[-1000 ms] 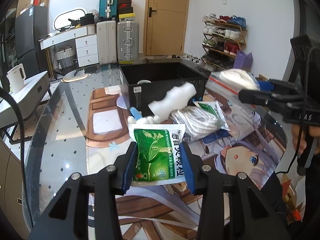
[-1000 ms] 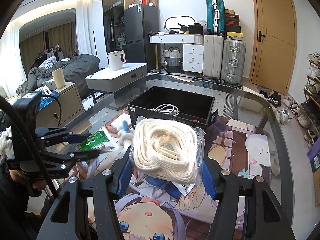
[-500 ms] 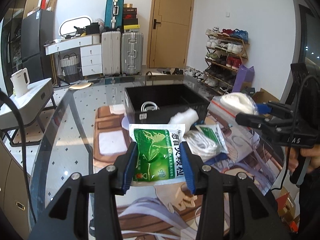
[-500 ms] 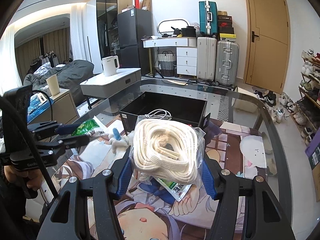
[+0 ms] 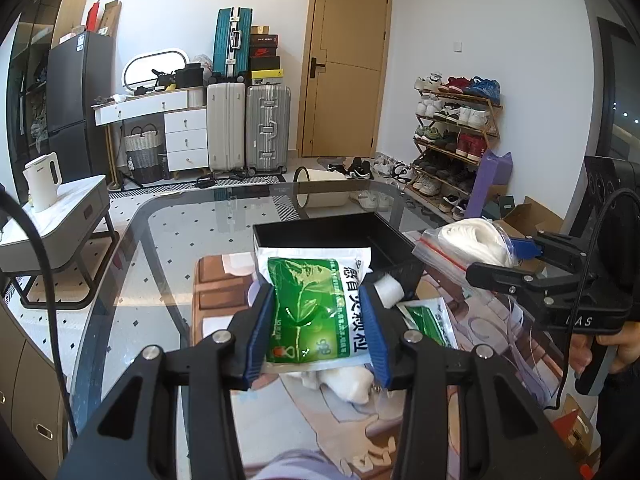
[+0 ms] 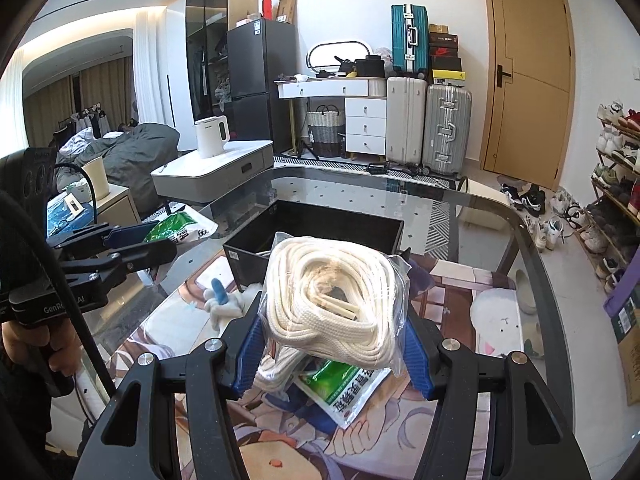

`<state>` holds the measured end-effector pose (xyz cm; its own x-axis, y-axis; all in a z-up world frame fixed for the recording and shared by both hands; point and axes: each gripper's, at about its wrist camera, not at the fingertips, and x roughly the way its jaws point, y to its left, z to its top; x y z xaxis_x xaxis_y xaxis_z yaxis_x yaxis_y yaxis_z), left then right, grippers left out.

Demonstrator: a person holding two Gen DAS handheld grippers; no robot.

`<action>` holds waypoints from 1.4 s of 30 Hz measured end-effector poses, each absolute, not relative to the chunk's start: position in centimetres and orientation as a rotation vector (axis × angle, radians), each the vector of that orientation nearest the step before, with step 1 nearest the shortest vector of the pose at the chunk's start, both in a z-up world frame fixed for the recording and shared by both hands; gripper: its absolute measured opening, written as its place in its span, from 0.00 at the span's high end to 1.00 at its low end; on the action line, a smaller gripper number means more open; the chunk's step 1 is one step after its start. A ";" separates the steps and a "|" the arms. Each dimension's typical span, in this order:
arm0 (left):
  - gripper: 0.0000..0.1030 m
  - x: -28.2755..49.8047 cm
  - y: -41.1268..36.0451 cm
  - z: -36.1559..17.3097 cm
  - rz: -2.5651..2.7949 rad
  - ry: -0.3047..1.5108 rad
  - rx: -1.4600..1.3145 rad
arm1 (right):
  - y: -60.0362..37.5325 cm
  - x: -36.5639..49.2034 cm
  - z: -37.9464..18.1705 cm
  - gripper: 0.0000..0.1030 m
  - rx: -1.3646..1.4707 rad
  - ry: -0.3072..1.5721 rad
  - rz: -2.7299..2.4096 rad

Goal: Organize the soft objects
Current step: 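Carry the green packet and rope bag over the black box with both grippers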

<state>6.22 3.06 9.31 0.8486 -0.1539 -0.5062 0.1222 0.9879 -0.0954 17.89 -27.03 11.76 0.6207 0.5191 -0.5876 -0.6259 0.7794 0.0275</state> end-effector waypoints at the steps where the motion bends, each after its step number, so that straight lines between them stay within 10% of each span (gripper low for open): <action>1: 0.60 6.4 3.1 9.4 -0.143 0.536 -0.060 | -27.0 18.0 11.8 0.41 -0.187 0.614 0.664; 42: 0.60 17.6 1.5 6.2 -0.127 0.574 -0.038 | -21.2 26.8 9.7 0.41 -0.297 0.682 0.643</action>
<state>17.56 1.47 6.17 0.8322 -0.1299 -0.5391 0.1089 0.9915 -0.0709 26.82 -21.23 9.66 0.5951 0.4506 -0.6654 -0.6376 0.7688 -0.0497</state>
